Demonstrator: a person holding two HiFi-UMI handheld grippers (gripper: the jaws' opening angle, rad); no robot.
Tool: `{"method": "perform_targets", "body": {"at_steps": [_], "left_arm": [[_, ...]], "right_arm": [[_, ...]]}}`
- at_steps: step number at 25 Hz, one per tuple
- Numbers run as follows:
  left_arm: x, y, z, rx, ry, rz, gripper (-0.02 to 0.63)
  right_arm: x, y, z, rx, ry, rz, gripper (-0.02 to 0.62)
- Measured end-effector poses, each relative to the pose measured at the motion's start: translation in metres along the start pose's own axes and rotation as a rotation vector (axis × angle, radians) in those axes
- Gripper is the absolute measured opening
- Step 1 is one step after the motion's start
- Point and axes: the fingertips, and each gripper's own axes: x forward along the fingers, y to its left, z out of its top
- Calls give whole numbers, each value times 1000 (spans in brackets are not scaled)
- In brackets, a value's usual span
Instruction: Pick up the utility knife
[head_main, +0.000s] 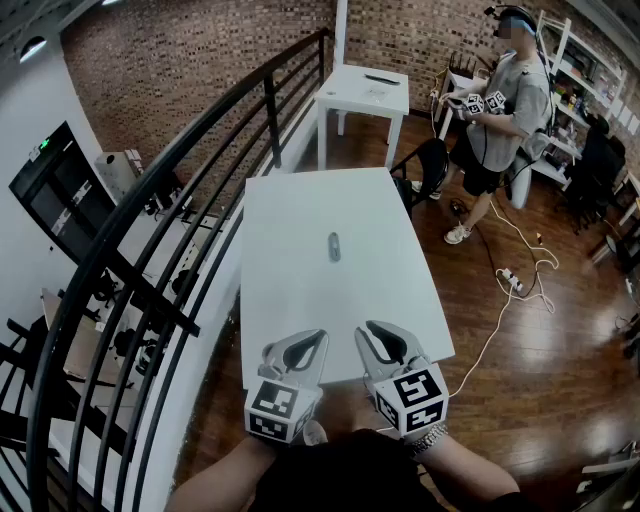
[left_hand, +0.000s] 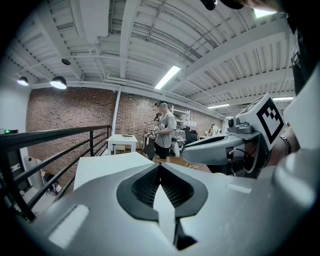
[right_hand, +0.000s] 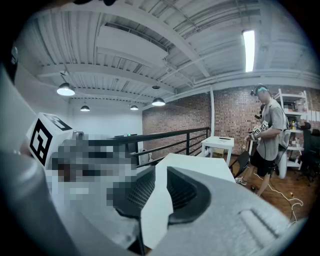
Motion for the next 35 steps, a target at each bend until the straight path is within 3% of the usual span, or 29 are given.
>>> {"method": "perform_targets", "body": {"at_steps": [10,19,28,35], "left_arm": [[10,23,-8,1,50,31,17],[81,104,-30,-40,136,67,17],[141,149,-89,-104,207,80,17],[161,179,-123,-154,258,106,17]], "right_arm": [[59,-23,-11,30,67,5,92],[194,-85,-37,66,157,-19,145],[308,-115,-116,109,285,-21,201],[367,-124,-156,92,363,-28,204]]}}
